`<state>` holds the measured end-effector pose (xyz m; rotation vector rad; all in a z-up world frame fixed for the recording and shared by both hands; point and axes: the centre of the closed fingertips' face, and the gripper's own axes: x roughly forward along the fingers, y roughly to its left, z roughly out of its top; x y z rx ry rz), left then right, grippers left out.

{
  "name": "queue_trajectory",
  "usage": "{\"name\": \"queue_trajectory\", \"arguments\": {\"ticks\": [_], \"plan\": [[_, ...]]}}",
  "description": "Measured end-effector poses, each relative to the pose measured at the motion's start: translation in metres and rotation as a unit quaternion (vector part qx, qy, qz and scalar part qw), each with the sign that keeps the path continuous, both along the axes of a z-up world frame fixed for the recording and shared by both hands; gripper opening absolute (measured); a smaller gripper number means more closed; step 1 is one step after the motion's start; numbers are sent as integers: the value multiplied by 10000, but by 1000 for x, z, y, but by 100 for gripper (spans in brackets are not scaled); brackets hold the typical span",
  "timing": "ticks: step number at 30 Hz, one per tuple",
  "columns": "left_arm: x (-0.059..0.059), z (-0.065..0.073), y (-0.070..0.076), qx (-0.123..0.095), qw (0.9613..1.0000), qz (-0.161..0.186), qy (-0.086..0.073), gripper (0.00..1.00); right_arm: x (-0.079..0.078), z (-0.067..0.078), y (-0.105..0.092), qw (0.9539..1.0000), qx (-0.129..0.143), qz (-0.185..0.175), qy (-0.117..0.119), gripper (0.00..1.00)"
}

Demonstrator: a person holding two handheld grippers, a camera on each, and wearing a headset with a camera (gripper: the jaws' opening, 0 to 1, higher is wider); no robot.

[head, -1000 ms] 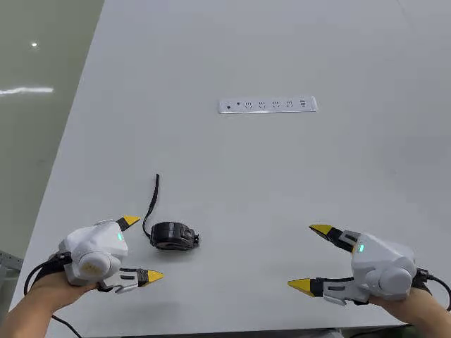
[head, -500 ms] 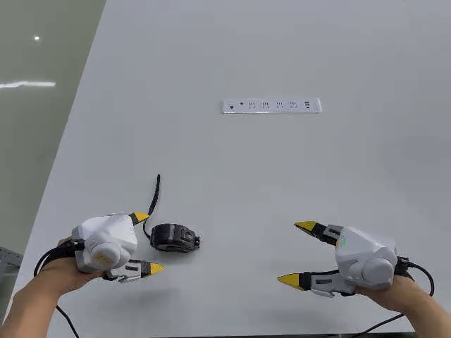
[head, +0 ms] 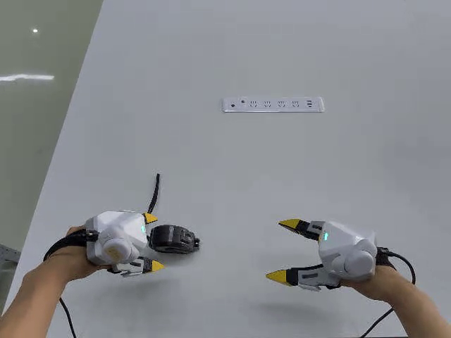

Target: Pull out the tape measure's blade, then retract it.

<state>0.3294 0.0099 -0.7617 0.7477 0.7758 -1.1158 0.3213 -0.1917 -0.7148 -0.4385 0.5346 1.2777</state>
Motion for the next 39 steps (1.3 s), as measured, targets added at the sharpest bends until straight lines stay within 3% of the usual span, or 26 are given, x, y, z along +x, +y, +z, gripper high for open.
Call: {"name": "queue_trajectory", "arguments": {"ticks": [14,26,39], "plan": [[7,-16,1,181,9984,-522,134,45,9,-18,34,9992,-50,386,89,60],[11,-21,-3,100,9979,-601,224,36,10,-43,66,9964,-225,804,165,53],[10,-22,-7,101,9970,-740,207,30,16,-61,98,9948,-248,962,219,44]]}}
